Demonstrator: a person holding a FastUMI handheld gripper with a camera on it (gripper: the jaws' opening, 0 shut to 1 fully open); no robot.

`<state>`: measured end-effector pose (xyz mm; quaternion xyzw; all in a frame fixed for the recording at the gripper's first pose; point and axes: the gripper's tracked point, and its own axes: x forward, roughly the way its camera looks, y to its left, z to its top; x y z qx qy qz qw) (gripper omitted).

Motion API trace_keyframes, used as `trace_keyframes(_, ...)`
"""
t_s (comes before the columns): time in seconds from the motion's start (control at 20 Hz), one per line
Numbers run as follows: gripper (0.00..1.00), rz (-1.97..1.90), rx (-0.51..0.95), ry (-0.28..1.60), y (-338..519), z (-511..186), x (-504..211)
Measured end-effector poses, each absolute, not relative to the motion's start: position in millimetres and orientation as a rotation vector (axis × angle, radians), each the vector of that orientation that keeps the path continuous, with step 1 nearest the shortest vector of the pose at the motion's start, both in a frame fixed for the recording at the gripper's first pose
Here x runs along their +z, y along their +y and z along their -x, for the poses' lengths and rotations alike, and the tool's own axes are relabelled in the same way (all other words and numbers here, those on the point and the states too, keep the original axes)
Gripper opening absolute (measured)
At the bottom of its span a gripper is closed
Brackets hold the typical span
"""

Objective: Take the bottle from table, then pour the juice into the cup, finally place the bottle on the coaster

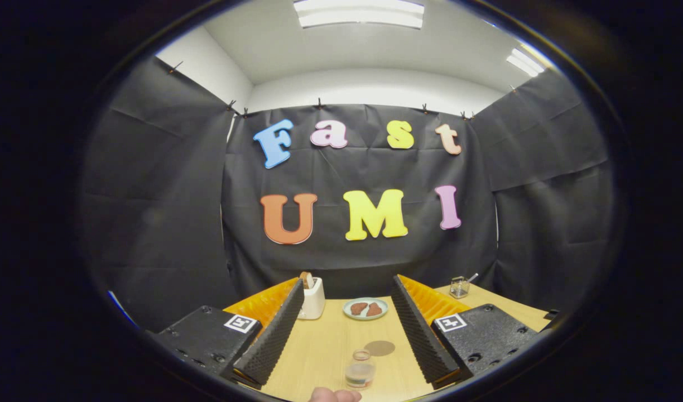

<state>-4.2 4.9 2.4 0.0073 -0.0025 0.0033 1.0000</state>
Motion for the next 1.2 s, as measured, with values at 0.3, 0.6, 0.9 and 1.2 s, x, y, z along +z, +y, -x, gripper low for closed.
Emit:
trace_keyframes(0.3,1.00,-0.014,0.006,-0.009,9,10,-2)
trace_keyframes(0.6,1.00,0.012,0.034,-0.033,17,22,-32)
trace_keyframes(0.9,1.00,0.036,0.058,0.075,26,32,-129)
trace_keyframes(1.2,1.00,-0.019,0.061,0.150,11,40,-213)
